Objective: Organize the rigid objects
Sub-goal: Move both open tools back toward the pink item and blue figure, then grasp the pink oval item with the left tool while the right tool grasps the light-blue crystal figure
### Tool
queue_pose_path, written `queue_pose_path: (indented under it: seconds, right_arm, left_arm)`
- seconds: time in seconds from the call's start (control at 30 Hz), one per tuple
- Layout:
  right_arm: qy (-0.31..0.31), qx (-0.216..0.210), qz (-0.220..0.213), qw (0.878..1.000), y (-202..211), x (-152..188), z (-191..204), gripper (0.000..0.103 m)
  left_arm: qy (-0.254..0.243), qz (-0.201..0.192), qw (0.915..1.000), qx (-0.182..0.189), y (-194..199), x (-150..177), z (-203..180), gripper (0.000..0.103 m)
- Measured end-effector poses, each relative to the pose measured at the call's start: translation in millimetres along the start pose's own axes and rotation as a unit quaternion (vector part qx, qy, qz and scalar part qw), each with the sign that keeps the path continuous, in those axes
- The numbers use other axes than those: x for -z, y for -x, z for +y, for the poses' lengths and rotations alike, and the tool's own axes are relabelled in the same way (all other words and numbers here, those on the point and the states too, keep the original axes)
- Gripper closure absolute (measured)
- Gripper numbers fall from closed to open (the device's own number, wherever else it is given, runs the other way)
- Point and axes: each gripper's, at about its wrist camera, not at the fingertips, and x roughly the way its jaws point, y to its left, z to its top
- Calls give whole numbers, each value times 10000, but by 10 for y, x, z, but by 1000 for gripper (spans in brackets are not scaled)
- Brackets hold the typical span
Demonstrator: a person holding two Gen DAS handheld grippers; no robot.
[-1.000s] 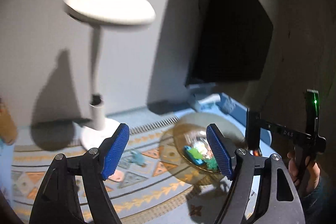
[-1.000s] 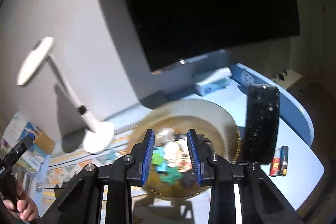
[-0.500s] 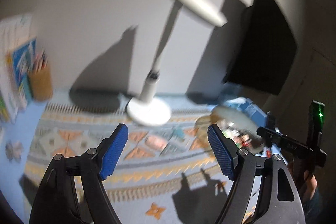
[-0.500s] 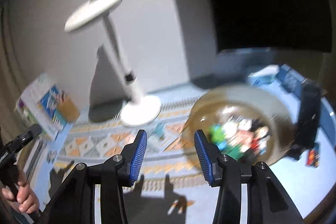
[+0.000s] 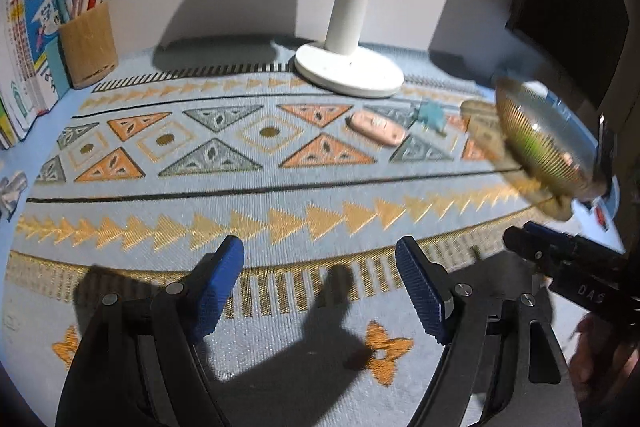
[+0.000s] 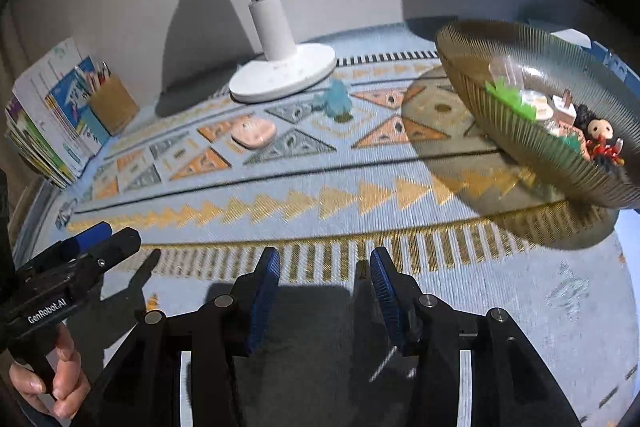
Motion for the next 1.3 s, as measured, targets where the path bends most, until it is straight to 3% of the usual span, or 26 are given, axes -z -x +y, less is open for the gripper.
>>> queue_pose_path:
  seconds: [0.1, 0.2, 0.7, 0.87, 0.97, 1.13, 1.3]
  right_arm:
    - [32, 86, -25, 10000, -55, 57, -31, 53]
    - [144, 172, -162, 9996, -35, 69, -6, 46]
    - [196, 188, -96, 9996, -62, 44, -1, 46]
    - [123, 43, 19, 9999, -73, 0, -4, 46]
    - [-119, -336, 151, 9992, -4, -220, -42, 46]
    - [-73, -79, -159, 9998, 98, -779, -34, 46]
    - [-167, -127, -90, 9997, -185, -1154, -94, 46]
  left_arm:
    - [-205, 195, 9995, -154, -64, 33, -82, 26]
    - [-339, 41, 9992, -203, -20, 51, -128, 25]
    - [-393, 142, 9990, -156, -47, 58, -168, 24]
    - [-228, 410, 9989, 15, -120, -40, -125, 24]
    - [36, 391, 9990, 193, -120, -250, -109, 24]
    - [-83, 343, 9994, -10, -388, -695, -341, 24]
    - [-157, 557, 9983, -100, -876, -843, -556, 24]
